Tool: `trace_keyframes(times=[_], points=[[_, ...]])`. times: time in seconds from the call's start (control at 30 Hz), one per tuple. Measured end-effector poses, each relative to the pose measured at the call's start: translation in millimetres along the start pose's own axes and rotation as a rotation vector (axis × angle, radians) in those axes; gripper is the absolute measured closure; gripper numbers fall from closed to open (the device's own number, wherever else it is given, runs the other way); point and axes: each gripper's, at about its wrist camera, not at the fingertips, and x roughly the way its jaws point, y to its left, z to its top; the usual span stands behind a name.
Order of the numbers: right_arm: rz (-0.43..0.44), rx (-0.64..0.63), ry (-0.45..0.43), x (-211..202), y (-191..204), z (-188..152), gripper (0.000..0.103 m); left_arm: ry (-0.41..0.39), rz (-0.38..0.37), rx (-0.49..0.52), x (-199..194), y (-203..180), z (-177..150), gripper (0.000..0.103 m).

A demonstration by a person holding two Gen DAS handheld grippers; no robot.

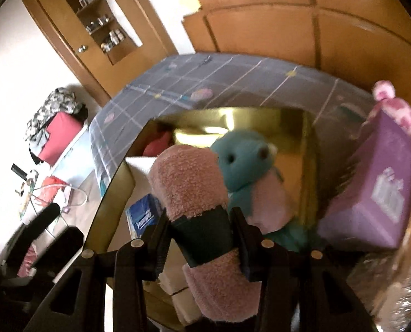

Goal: Organize soft objects
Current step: 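Carry the pink rolled towel into the gold tray and open the right tool, then move both tools back to the bed and grasp the white socks with the left tool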

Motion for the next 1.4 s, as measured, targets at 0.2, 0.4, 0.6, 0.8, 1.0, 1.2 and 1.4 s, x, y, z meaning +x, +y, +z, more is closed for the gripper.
trace_keyframes(times=[0.2, 0.4, 0.6, 0.8, 1.0, 1.2, 1.4], points=[[0.036, 0.028, 0.048, 12.3, 1.6, -5.5, 0.050, -0.003, 0.008, -0.014, -0.8, 4.7, 2.4, 0.014], [0.012, 0.020, -0.025, -16.2, -0.4, -9.2, 0.045, -0.014, -0.001, -0.008, -4.8, 1.3, 2.9, 0.014], [-0.069, 0.000, -0.141, -75.8, -15.7, -26.6, 0.045, -0.030, -0.055, 0.042, -12.9, -16.1, 1.0, 0.014], [-0.171, 0.076, -0.248, -151.1, -68.0, -64.8, 0.045, -0.042, -0.175, 0.158, -26.5, -60.6, -2.8, 0.014], [-0.374, 0.300, -0.343, -255.5, -156.9, -135.6, 0.045, -0.026, -0.381, 0.334, -38.9, -138.9, -12.2, 0.014], [-0.565, 0.553, -0.380, -337.1, -228.3, -217.3, 0.045, 0.047, -0.595, 0.570, -44.5, -235.2, -45.2, 0.019], [-0.572, 0.748, -0.362, -353.0, -269.4, -274.9, 0.045, 0.117, -0.770, 0.819, -53.5, -332.4, -101.5, 0.023]])
